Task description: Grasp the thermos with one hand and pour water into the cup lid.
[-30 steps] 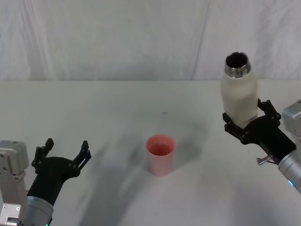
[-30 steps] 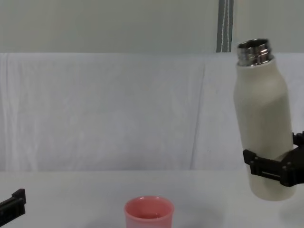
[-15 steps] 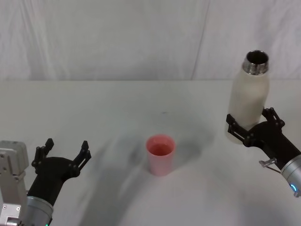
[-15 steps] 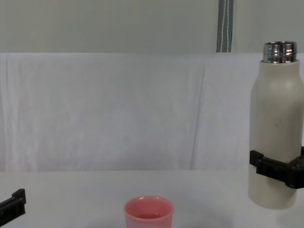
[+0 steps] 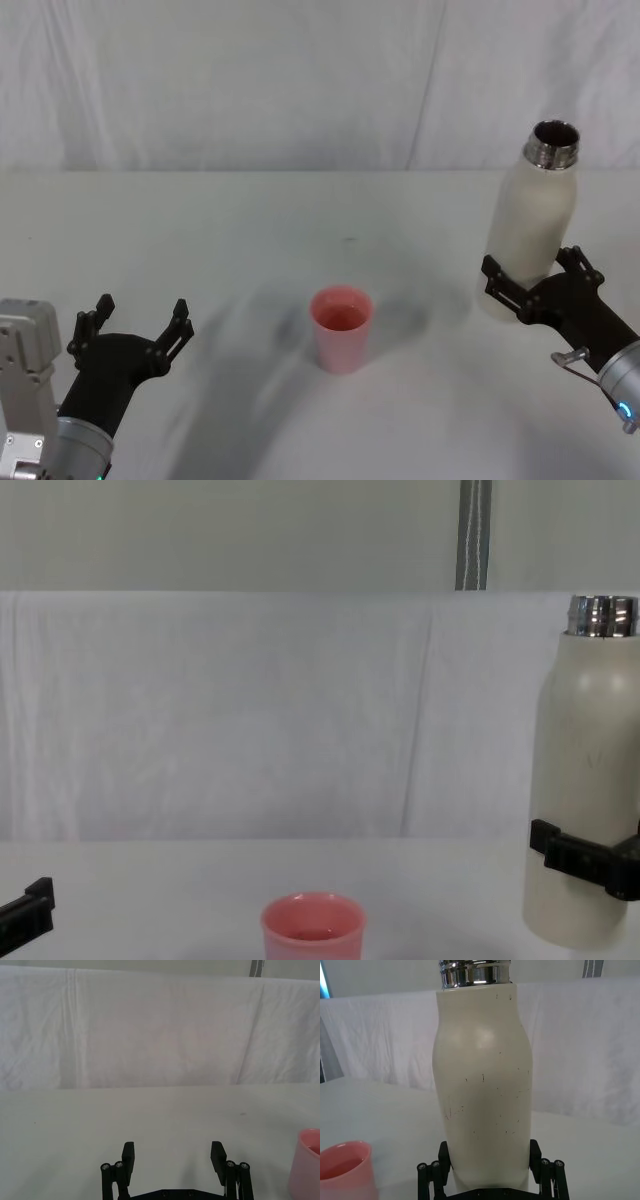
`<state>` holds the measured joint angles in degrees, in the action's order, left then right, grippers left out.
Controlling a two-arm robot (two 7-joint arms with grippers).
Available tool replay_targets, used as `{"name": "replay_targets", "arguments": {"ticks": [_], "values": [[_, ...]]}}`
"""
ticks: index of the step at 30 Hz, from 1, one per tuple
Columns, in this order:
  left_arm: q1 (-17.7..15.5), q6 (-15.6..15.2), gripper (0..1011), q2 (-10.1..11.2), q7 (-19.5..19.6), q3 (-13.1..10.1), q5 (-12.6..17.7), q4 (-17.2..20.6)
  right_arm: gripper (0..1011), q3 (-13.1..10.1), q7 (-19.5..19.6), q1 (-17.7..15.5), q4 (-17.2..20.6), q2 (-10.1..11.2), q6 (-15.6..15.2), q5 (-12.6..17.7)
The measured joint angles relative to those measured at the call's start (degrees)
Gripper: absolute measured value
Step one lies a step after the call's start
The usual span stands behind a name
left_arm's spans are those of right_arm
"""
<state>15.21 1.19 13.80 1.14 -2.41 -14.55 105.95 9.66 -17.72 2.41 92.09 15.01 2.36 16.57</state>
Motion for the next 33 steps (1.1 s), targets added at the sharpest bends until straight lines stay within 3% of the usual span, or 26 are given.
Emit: {"name": "replay_targets", "arguments": {"ticks": [18,33], "values": [[0.00,0.00,1001,0.00,0.00,0.00,0.00,0.00,951,0.86,0.31,0.14,-2.32,0.34,-0.90,3.82],[0.00,0.00,1001,0.00,0.00,0.00,0.00,0.00,951,1.99,0.97,1.57,-4.98,0.78,-0.32,3.51]]}}
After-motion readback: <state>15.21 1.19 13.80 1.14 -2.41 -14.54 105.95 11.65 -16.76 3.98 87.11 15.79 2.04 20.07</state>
